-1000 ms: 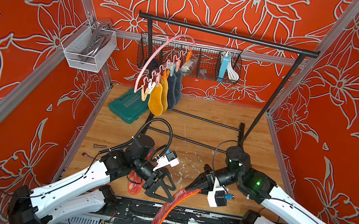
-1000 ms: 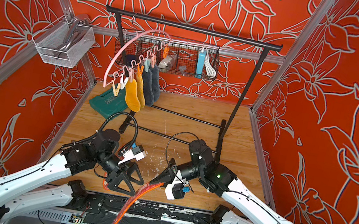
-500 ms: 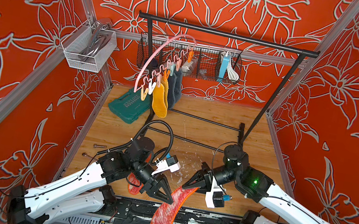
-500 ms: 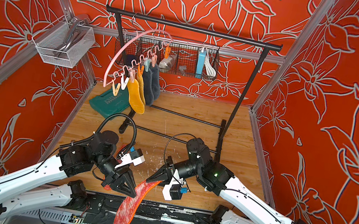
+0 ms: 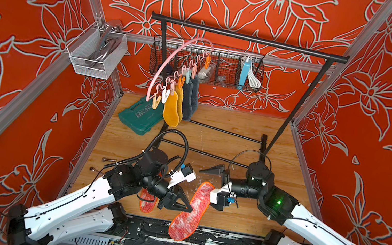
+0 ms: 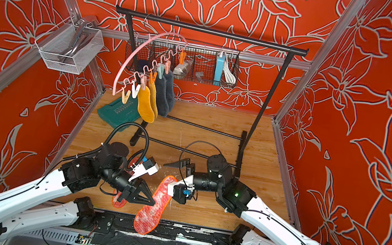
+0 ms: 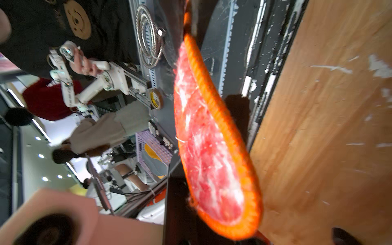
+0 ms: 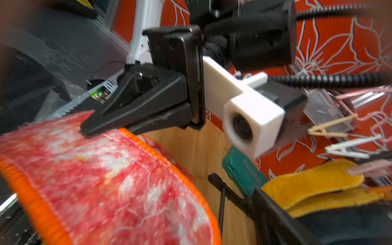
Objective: Take the shoe insoles off the hanger
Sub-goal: Place the insole at the center of the board.
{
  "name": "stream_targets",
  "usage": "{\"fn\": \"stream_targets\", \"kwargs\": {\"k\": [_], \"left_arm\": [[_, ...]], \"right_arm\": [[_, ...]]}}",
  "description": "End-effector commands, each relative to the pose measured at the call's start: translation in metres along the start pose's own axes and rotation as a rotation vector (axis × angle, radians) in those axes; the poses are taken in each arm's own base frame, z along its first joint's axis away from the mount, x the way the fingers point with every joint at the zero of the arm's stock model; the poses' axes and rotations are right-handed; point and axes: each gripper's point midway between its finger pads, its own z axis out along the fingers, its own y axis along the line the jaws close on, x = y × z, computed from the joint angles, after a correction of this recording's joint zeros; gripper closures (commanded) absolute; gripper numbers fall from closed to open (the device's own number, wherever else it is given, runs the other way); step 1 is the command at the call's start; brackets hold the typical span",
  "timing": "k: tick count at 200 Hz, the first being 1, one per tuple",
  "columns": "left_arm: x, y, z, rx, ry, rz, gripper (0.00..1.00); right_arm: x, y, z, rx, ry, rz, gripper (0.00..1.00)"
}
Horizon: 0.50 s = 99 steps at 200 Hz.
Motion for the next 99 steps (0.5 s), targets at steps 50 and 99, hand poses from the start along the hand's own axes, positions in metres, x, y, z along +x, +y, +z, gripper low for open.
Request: {"fn": "stream_targets", "kwargs": {"k": [50, 99], "left_arm": [[0.004, 0.111, -0.016, -0.509, -0.043, -0.321, 1.00], [0.022, 0.158, -0.004, -0.635, 0.047, -0.496, 1.00]], "right_arm": [[0.088, -0.055, -0.058, 0.642, 0.312, 0.536, 0.01], [0.084, -0.050, -0.072, 0.681, 0.274, 0.889, 0.01]]}}
